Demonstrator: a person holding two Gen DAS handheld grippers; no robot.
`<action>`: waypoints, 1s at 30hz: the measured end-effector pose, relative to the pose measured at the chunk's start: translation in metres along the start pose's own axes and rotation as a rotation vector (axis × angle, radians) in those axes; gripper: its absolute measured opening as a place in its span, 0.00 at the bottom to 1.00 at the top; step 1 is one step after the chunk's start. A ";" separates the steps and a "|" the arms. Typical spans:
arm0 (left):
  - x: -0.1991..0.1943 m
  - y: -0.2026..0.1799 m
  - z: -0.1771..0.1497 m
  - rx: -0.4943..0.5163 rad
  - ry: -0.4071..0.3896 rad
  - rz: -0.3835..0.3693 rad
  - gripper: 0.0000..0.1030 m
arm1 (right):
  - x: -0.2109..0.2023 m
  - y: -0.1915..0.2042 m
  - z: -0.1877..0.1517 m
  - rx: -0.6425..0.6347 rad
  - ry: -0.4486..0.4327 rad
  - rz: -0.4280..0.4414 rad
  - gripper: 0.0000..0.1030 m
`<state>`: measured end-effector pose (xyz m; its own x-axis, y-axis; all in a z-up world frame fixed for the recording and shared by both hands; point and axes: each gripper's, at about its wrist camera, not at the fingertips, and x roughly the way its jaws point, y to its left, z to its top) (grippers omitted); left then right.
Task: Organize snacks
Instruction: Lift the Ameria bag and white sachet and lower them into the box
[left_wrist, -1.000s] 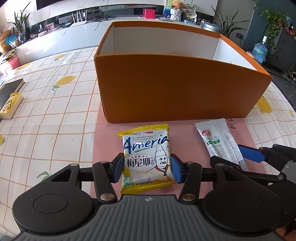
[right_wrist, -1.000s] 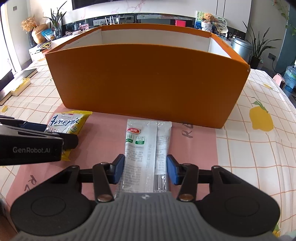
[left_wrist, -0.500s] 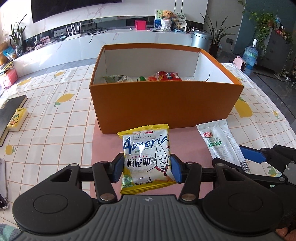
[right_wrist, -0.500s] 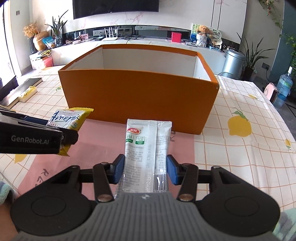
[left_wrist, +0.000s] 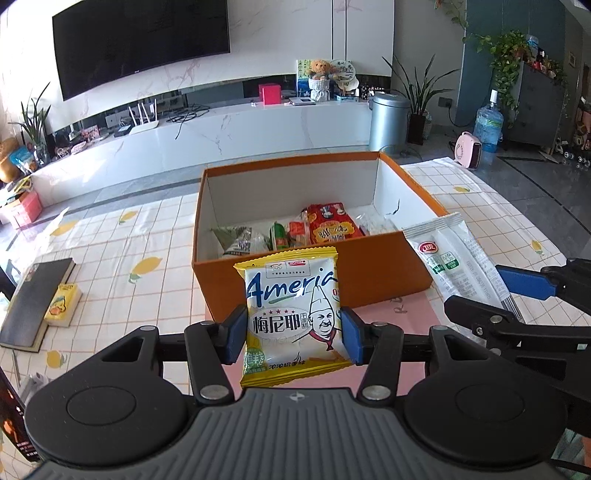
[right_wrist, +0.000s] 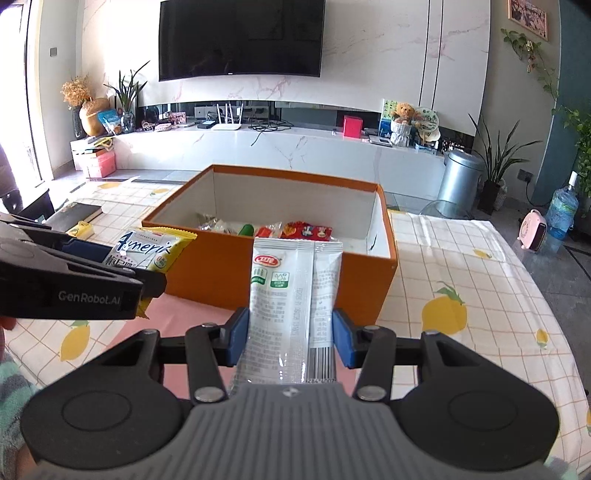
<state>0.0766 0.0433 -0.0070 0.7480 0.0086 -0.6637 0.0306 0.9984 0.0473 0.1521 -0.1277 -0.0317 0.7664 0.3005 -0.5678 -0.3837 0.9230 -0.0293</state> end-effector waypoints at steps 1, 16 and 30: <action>-0.001 0.001 0.004 0.006 -0.011 0.003 0.58 | -0.001 -0.001 0.005 -0.004 -0.010 -0.002 0.45; 0.024 0.007 0.066 0.080 -0.085 0.034 0.58 | 0.037 -0.014 0.098 -0.119 -0.063 0.004 0.45; 0.102 0.027 0.087 0.108 0.048 0.077 0.58 | 0.151 -0.016 0.129 -0.159 0.116 0.006 0.45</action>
<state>0.2110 0.0665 -0.0086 0.7184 0.0906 -0.6897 0.0474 0.9828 0.1785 0.3405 -0.0657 -0.0110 0.7028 0.2680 -0.6589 -0.4720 0.8688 -0.1500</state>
